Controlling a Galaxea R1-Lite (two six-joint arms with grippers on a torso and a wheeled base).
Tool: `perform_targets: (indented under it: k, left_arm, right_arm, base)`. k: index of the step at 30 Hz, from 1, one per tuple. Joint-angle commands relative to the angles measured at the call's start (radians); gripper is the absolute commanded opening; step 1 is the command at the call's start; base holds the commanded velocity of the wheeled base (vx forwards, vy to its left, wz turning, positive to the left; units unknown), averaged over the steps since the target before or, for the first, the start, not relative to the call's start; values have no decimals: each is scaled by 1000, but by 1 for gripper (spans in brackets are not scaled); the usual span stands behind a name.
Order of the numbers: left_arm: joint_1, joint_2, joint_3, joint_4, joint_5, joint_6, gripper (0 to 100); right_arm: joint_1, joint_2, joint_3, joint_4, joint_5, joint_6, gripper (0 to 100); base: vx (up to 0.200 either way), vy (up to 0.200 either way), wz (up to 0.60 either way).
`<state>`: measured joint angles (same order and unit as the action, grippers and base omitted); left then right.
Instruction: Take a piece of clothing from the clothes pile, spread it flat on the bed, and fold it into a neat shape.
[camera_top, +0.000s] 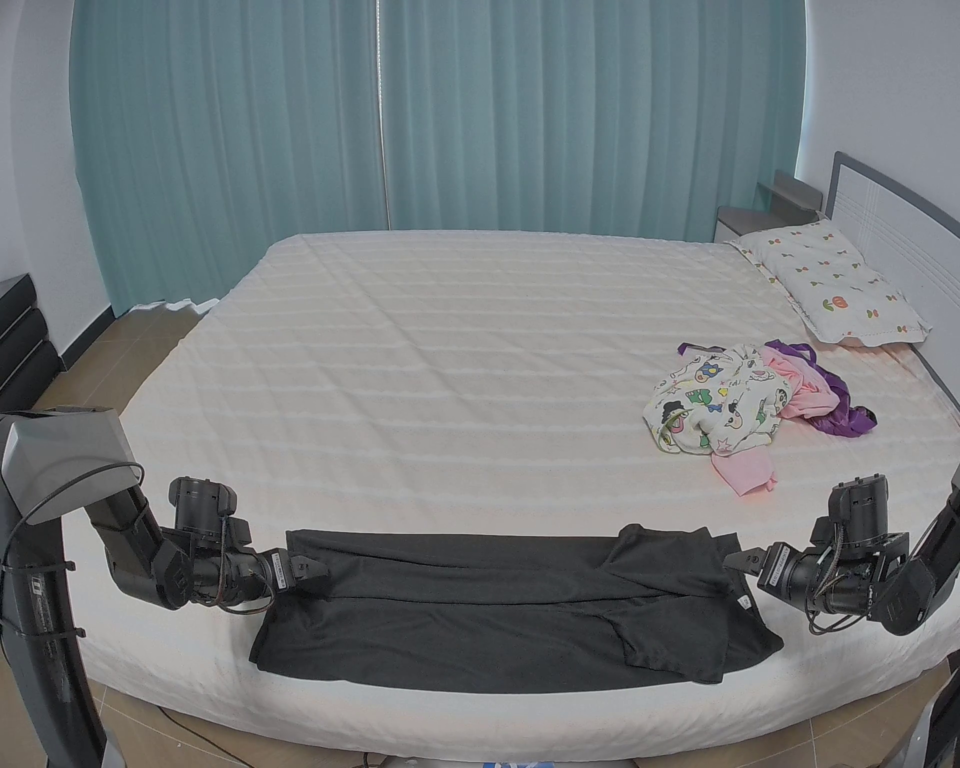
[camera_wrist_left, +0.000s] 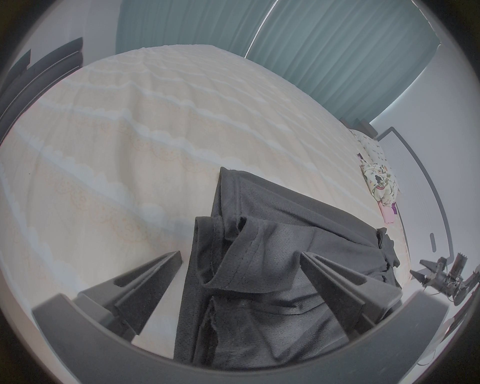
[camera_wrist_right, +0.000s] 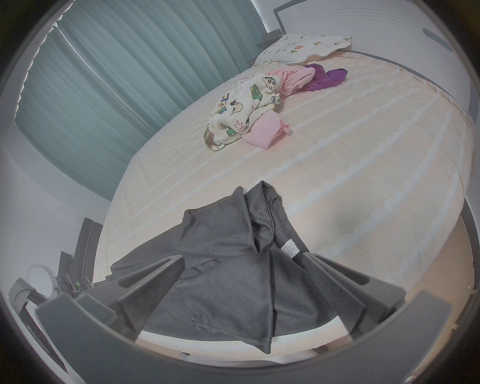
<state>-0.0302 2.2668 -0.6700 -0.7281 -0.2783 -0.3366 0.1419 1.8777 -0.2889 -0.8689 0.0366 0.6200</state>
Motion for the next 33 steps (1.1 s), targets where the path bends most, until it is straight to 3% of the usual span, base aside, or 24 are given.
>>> perform_targets:
  k: [1, 9, 10, 16, 25, 33]
  left_arm:
    - [0, 14, 4, -1, -7, 7, 100]
    - [-5, 3, 15, -36, -36, 10, 100]
    - [-5, 2, 15, -36, -36, 10, 0]
    - [-28, 7, 53, -40, -21, 77, 0]
    - [-25, -9, 55, -36, -13, 82, 0]
    - [32, -130, 47, 68, 5, 79, 0]
  right_arm:
    - [-1, 14, 14, -10, 3, -2, 100]
    - [-2, 14, 16, -10, 8, 0, 100]
    - [-2, 14, 14, -10, 8, 0, 100]
    - [-2, 14, 16, -10, 8, 1, 100]
    - [-2, 14, 19, -10, 9, 1, 100]
    - [-4, 9, 19, -10, 9, 1, 100]
  base:
    - [0, 0, 0]
    - [0, 0, 0]
    - [0, 0, 0]
    - [0, 0, 0]
    - [0, 0, 0]
    - [0, 0, 0]
